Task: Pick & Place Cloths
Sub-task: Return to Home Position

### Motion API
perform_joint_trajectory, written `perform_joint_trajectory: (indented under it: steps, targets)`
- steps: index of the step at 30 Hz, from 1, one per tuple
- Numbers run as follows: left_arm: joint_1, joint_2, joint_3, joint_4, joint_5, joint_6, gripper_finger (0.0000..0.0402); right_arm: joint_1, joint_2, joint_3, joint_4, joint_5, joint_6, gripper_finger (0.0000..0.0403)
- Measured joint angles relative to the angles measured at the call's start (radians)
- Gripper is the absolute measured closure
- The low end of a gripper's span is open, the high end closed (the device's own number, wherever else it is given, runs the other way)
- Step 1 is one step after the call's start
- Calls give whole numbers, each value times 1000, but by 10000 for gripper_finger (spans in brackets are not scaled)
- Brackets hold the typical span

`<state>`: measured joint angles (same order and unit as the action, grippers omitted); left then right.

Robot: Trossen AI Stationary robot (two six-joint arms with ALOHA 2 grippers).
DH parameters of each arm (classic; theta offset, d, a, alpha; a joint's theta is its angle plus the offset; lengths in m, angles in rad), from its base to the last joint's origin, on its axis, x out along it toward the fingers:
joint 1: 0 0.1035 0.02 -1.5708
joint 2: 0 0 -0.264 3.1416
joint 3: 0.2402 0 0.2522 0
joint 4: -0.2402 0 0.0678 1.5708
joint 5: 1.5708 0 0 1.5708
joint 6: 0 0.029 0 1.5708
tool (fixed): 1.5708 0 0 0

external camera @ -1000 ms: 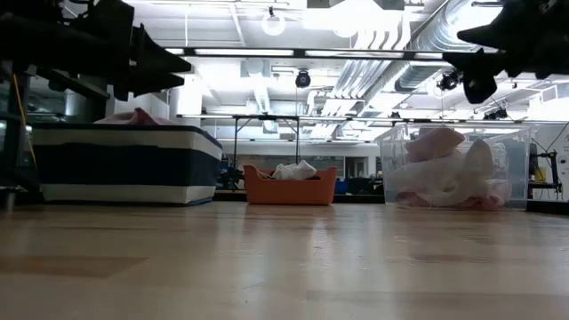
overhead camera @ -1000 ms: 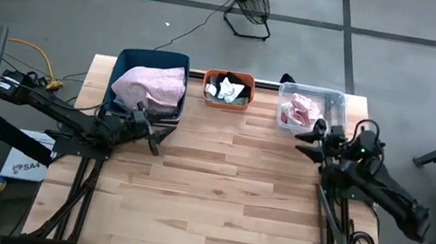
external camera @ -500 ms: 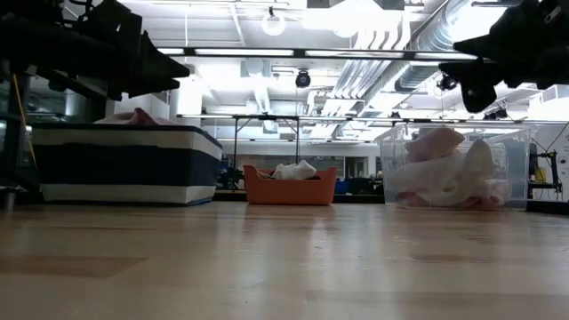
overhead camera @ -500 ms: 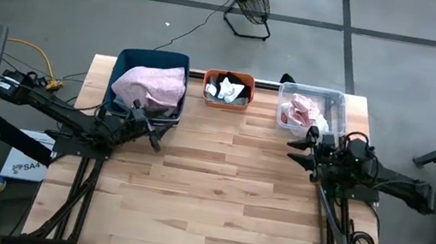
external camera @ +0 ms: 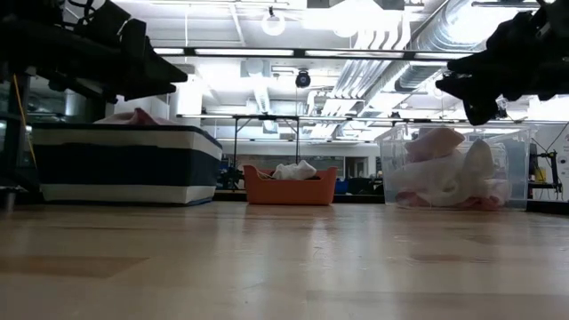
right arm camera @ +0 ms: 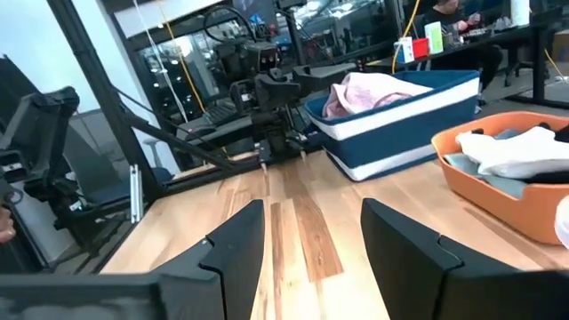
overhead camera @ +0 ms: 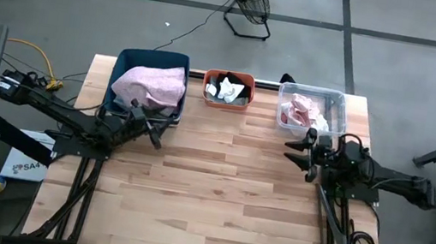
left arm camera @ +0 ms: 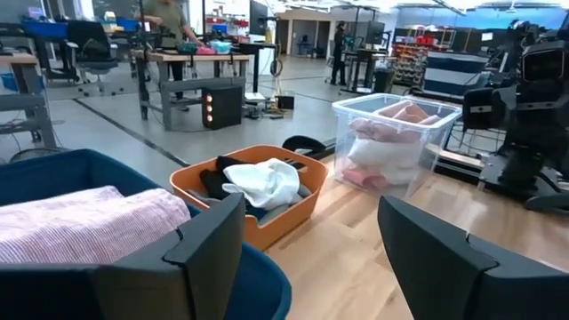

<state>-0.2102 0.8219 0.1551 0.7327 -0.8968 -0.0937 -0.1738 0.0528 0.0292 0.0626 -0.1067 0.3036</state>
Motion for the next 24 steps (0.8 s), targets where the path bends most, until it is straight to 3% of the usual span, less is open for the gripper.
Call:
perform_joint_trajectory:
  steps: [8, 13, 24]
  targets:
    - [0, -32, -72, 74, 0, -19, 149, 0, 0, 0, -6, 5, -4, 223]
    - [0, -88, -140, 161, 60, -6, 149, 0, 0, 0, -7, 5, 4, 223]
    - [0, -235, -141, 61, 136, 87, 149, 0, 0, 0, -26, 2, 12, 223]
